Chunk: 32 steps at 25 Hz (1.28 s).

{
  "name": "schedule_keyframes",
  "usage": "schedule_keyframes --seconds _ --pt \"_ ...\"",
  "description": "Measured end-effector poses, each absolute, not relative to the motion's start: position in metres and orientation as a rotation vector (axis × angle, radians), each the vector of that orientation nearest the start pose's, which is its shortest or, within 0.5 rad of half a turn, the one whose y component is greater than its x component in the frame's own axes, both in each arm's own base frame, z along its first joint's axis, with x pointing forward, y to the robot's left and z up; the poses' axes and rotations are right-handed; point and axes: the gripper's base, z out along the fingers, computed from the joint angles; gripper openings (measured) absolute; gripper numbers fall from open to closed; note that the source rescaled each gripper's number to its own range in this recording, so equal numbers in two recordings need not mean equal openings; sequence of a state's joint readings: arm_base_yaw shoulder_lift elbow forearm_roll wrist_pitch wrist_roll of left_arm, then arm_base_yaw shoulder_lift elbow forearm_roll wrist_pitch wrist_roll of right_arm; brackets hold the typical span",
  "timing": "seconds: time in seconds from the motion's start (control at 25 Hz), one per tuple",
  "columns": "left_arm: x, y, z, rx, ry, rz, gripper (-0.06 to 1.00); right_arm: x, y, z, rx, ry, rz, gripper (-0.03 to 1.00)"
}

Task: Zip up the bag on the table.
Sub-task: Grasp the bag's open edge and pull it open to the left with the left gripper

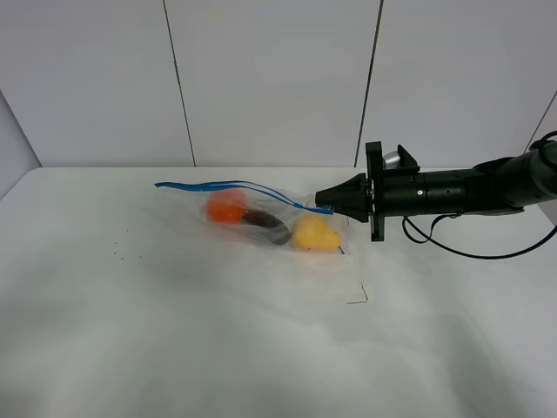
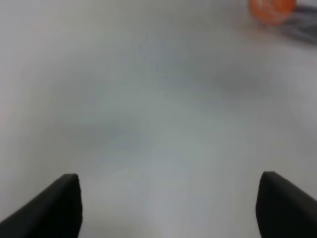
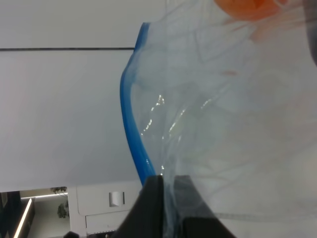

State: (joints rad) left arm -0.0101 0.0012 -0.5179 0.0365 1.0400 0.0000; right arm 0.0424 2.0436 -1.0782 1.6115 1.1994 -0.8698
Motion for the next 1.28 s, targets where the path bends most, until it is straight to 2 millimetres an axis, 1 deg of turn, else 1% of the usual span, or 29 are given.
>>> schedule_keyframes --seconds 0.04,0.16,0.28,0.32,0.44,0.56,0.68,0.8,0.92,0.96,1.08,1.2,1.28 --pt "-0.005 0.003 0.291 0.009 1.997 0.036 0.97 0.36 0.1 0.155 0.251 2.36 1.816 0.0" --pt "0.007 0.002 0.327 0.01 1.979 0.031 0.97 0.36 0.1 0.155 0.252 2.359 1.816 0.0" --pt "0.032 0.002 0.357 0.023 2.017 0.038 0.97 0.36 0.1 0.155 0.253 2.359 1.817 0.0" --pt "0.043 0.002 0.364 0.037 2.037 0.046 0.97 0.36 0.1 0.155 0.253 2.359 1.817 0.0" --pt "0.081 0.001 0.373 0.143 2.076 0.096 0.97 0.36 0.1 0.155 0.253 2.359 1.816 0.0" --pt "0.119 -0.001 0.373 0.308 2.088 0.173 0.97 0.36 0.1 0.155 0.253 2.358 1.817 0.0" --pt "0.15 -0.001 0.367 0.581 2.052 0.324 0.97 0.36 0.1 0.155 0.254 2.358 1.817 0.0" --pt "0.175 -0.001 0.359 0.912 1.968 0.503 0.97 0.36 0.1 0.155 0.254 2.358 1.817 0.0" --pt "0.194 -0.002 0.351 1.127 1.885 0.607 0.97 0.36 0.1 0.155 0.255 2.357 1.817 0.0" --pt "0.2 -0.003 0.349 1.159 1.867 0.611 0.97 0.36 0.1 0.155 0.255 2.357 1.817 0.0" --pt "0.211 -0.007 0.346 1.167 1.823 0.594 0.97 0.36 0.1 0.155 0.256 2.356 1.818 0.0" --pt "0.217 -0.009 0.35 1.154 1.751 0.622 0.97 0.36 0.1 0.155 0.257 2.355 1.818 0.0" --pt "0.218 -0.014 0.353 1.157 1.69 0.637 0.97 0.36 0.1 0.155 0.257 2.355 1.818 0.0"
